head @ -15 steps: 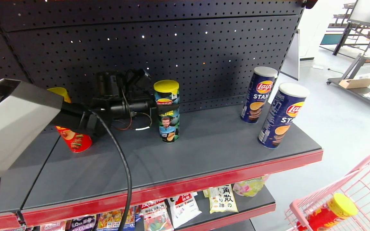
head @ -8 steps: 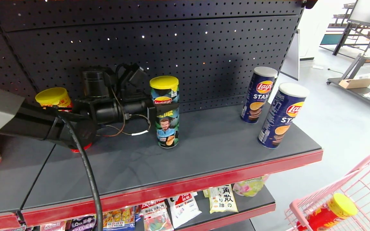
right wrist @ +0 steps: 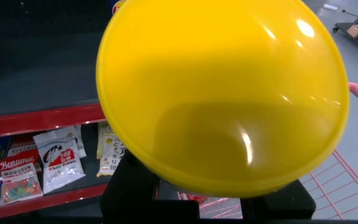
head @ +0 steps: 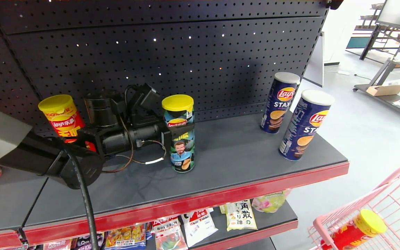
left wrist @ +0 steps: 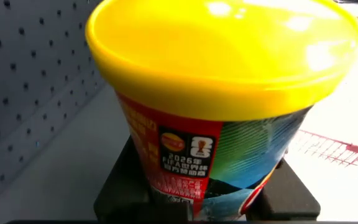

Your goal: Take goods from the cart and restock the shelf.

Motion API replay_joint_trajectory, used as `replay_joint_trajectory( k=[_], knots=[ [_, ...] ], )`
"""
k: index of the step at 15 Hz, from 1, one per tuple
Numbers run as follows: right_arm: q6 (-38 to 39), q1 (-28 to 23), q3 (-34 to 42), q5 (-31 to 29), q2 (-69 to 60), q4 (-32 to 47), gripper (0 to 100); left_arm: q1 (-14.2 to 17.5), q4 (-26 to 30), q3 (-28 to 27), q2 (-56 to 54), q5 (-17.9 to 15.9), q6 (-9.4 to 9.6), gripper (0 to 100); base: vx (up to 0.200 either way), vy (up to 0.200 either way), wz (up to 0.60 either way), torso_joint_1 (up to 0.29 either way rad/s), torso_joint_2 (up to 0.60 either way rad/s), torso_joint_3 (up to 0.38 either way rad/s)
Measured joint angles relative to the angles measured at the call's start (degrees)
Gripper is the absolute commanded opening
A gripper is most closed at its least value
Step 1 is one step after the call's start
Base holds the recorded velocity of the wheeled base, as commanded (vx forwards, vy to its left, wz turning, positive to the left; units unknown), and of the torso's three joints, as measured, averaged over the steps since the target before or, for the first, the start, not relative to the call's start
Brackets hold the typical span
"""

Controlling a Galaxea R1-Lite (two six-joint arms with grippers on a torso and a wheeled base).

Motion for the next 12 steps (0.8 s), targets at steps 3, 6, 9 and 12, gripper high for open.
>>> replay_joint_trajectory(
  k=[3, 6, 9, 12],
  knots=[
    [0.0, 0.0, 0.1, 0.0, 0.0, 0.0, 0, -0.5, -0.5, 2.8, -1.5, 1.0, -1.23, 0, 0.0, 0.0, 0.0, 0.0, 0.0, 0.0],
    [0.1, 0.0, 0.1, 0.1, 0.0, 0.1, 0, -2.3, -1.2, 4.4, -2.9, 5.6, -4.61, 0, 0.0, 0.0, 0.0, 0.0, 0.0, 0.0],
    [0.1, 0.0, 0.1, 0.0, 0.0, 0.1, 0, -3.1, -3.7, 5.7, -3.2, 7.1, -4.52, 0, 0.0, 0.0, 0.0, 0.0, 0.0, 0.0],
    [0.1, 0.0, 0.1, 0.0, 0.0, 0.1, 0, -3.9, -4.5, 7.7, -3.4, 8.8, -4.3, 0, 0.0, 0.0, 0.0, 0.0, 0.0, 0.0]
  ],
)
